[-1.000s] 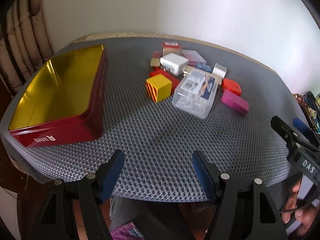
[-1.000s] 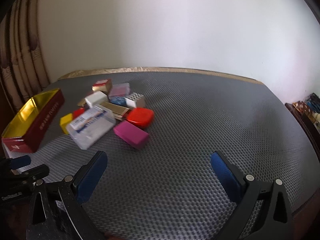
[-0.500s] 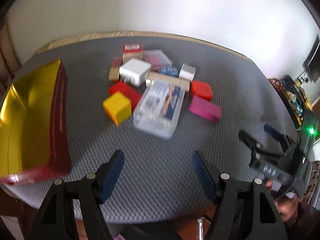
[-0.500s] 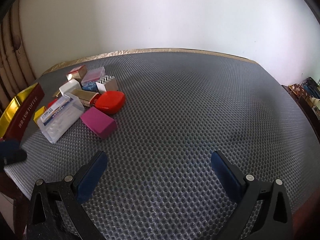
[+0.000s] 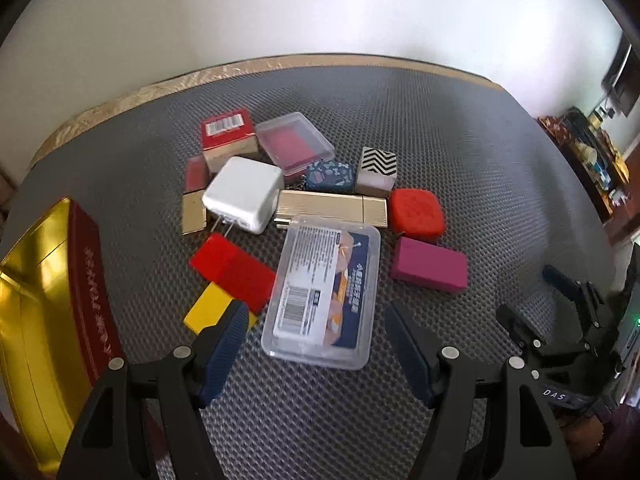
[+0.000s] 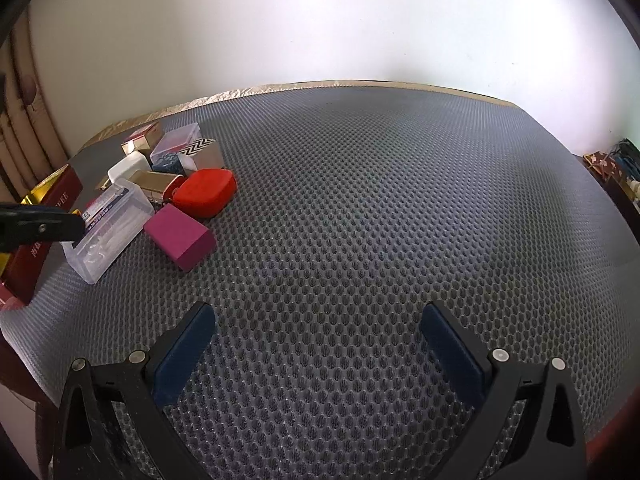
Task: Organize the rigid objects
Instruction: 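Grasp the clear plastic box with the left tool while the right tool grasps the pink block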
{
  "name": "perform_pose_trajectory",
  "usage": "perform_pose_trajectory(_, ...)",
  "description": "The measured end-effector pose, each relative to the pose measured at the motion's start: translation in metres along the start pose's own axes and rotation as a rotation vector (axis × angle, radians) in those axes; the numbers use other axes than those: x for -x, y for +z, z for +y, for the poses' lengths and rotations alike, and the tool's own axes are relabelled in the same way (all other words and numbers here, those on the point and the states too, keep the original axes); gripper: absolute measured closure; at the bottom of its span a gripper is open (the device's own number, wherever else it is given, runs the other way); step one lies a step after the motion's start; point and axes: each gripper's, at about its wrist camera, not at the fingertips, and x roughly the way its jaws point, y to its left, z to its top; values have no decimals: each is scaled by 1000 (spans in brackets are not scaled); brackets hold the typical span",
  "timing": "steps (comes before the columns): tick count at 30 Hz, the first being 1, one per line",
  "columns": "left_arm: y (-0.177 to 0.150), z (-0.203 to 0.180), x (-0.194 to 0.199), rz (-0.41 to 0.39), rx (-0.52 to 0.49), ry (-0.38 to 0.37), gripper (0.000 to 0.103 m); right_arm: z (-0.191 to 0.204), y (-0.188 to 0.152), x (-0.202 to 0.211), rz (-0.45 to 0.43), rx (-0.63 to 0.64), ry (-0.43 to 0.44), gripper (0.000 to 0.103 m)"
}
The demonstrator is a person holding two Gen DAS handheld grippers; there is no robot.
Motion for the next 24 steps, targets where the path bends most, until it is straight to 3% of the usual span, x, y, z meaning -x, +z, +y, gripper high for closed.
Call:
perform_pose_trajectory(9,13,0,-15,46,-66,20,31,0,2,-4,-11,11,4,0)
perform_pose_trajectory(14,13,1,-25,103,-67,-39,31,-2,0,-1,-16,8,1,0)
perform_pose_trajectory(21,12,2,-31,97,-80,-32,31,-2,0,-2,-22,7,3,0)
perform_pose_trajectory(23,12,0,-36,114,-96,-6,41,-2,0,-2,-24,6,3,0)
perform_pose_trajectory(24,12,0,-38,120,-103,6,41,-3,0,-2,-25,5,5,0)
